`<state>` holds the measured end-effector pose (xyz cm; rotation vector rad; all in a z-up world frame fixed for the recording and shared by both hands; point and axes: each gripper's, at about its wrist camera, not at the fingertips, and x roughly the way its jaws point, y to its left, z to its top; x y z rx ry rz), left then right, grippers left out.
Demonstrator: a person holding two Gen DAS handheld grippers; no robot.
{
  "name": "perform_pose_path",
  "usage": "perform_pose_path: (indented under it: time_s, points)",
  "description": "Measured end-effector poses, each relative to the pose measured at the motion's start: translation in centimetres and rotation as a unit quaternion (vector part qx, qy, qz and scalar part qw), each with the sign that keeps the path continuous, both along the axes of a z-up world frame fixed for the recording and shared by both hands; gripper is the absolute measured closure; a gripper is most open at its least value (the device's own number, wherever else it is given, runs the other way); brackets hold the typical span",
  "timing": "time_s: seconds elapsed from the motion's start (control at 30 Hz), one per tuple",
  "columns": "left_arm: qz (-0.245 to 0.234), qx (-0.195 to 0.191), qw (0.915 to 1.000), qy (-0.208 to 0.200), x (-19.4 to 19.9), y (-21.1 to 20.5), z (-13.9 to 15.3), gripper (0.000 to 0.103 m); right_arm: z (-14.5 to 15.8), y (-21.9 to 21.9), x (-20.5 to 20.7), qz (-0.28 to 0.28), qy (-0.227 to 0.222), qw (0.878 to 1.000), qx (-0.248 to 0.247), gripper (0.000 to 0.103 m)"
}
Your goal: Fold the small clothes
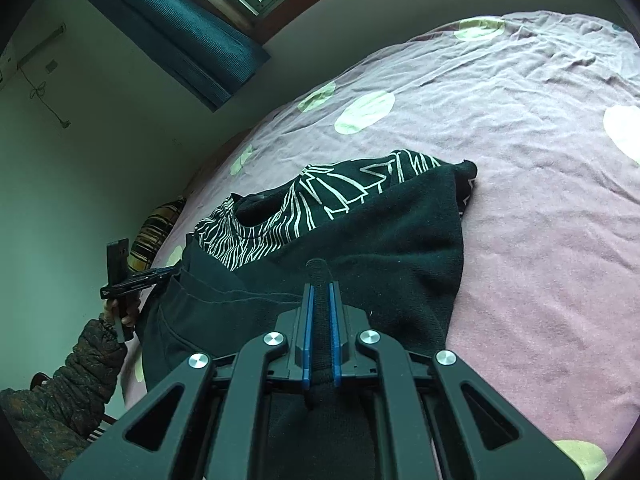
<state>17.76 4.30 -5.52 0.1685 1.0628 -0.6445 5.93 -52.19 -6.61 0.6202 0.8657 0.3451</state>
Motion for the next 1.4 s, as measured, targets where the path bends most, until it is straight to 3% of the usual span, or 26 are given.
perform_pose_path:
  time_s: [0.07, 0.17, 0.47, 0.67, 0.8, 0.9, 1.03, 1.13, 1.23, 1.4]
  points:
    - [0.006, -0.006, 1.0, 0.001, 0.1, 0.2, 0.2, 0.09, -0.1, 0.0, 0.2, 0.001, 0.004, 1.0, -0.001, 0.092]
    - [0.018, -0.033, 0.9993, -0.005, -0.1, 1.0, 1.1, 0.096, 0.2, 0.3, -0.2, 0.0, -0.004, 1.0, -0.006, 0.096]
    - [0.054, -0.076, 0.9919, -0.086, -1.6, 2.1, 6.6, 0.098, 6.8, 0.2, -1.0, -0.031, -0.094, 0.995, -0.019, 0.097]
    - [0.094, -0.086, 0.9826, -0.135, 2.8, 1.1, 10.3, 0.098, 9.4, -2.4, 3.4, -0.074, -0.126, 0.989, -0.014, 0.097]
    - [0.119, -0.079, 0.9809, -0.132, 8.2, -0.8, 9.0, 0.098, 6.7, -4.2, 9.0, -0.104, -0.097, 0.99, 0.01, 0.097]
    - [0.138, -0.053, 0.9847, -0.092, 11.5, -2.3, 5.4, 0.098, 1.9, -4.3, 12.8, -0.114, -0.028, 0.993, 0.011, 0.097]
    - [0.153, 0.018, 0.9867, -0.053, 13.2, -3.5, -0.9, 0.097, -4.1, -4.8, 14.4, -0.128, 0.042, 0.99, 0.032, 0.097]
    - [0.175, -0.037, 0.9836, -0.022, 13.8, -1.3, -2.1, 0.097, -5.7, -5.9, 13.6, -0.138, 0.043, 0.986, 0.083, 0.097]
    - [0.183, -0.057, 0.9814, 0.004, 14.3, -0.4, -2.5, 0.097, -6.4, -6.0, 13.7, -0.136, 0.055, 0.983, 0.108, 0.096]
    - [0.188, -0.095, 0.9776, 0.005, 13.1, 0.9, 0.4, 0.088, -2.8, -6.5, 10.3, -0.144, 0.028, 0.981, 0.129, 0.093]
